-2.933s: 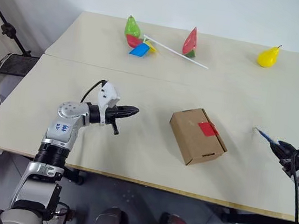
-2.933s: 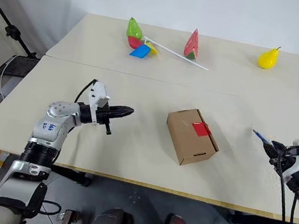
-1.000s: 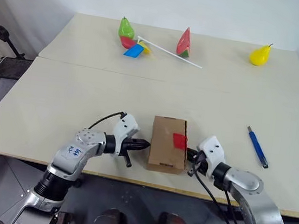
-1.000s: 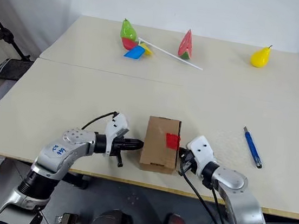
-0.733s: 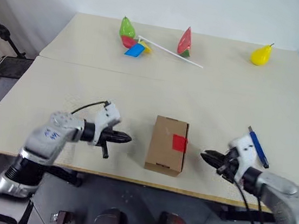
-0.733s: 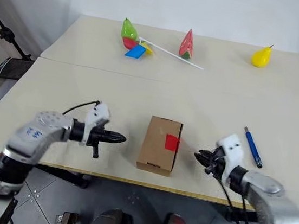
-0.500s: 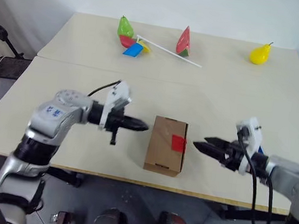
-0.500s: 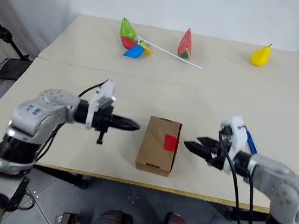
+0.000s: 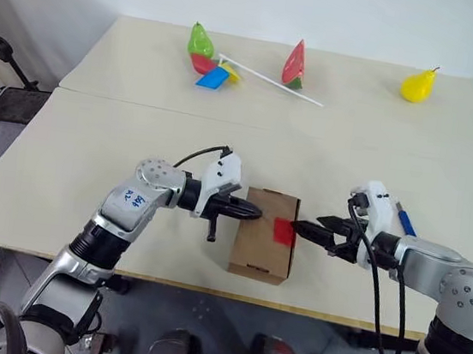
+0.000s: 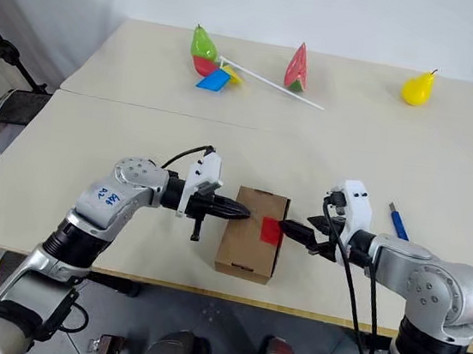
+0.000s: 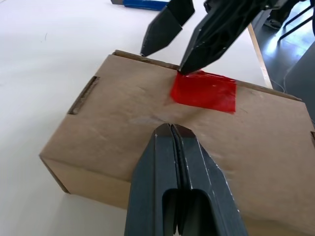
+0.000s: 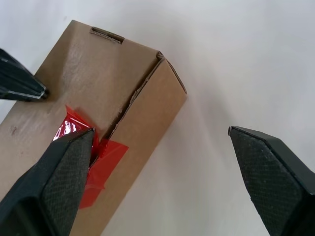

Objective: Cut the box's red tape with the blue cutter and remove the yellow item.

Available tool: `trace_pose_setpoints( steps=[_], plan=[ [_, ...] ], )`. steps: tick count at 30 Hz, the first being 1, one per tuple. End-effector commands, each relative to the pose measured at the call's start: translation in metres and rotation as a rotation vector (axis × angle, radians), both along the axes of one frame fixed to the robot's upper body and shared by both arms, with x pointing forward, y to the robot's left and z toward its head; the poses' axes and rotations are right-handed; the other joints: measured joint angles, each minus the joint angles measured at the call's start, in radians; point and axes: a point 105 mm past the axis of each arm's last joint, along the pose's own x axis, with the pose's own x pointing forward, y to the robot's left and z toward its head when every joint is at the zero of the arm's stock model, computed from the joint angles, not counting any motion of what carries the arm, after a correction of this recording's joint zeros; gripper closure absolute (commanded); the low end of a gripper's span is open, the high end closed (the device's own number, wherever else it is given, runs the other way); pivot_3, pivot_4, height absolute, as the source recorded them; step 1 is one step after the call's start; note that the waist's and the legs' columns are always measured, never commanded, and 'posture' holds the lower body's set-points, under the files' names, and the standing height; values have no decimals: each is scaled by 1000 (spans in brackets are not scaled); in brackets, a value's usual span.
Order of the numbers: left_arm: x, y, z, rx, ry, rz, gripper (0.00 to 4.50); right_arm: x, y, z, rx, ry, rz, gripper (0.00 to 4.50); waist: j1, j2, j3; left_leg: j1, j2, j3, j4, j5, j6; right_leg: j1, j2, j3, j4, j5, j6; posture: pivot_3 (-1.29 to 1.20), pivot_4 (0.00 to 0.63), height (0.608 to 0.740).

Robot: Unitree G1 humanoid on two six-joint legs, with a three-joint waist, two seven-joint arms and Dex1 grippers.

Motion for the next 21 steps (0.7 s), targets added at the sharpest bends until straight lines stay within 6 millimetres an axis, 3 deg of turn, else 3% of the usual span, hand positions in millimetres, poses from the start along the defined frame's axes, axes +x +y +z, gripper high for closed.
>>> trace_pose_setpoints(
  steps=[1,8,11,15,21],
  plan=[
    [-9,7,-35,108,83,1,4500,2,-27,-10,-37,37,-100,11,0,-2,-2,1,1,0,0,0,0,1,0,0,0,0,0,0,150,740],
    [-15,6,-50,124,124,11,4500,-3,-44,-29,-77,91,-129,11,-1,-2,-4,3,5,1,0,1,-1,2,0,1,-1,0,0,0,150,740],
    [-17,4,-51,110,139,18,4500,-1,-40,-28,-124,50,-111,11,-2,-2,-5,3,5,1,0,1,-1,2,0,1,-1,0,0,0,150,740],
    [-16,3,-50,105,138,23,4500,-6,-34,-42,-379,-33,16,11,-1,-2,-6,3,5,1,1,1,-1,3,0,1,-1,0,0,0,150,740],
    [-14,4,-46,104,129,35,4500,-4,-45,-45,-453,-93,38,11,-1,-9,-10,3,6,1,1,2,-1,4,0,1,-3,0,0,0,150,740]
  ],
)
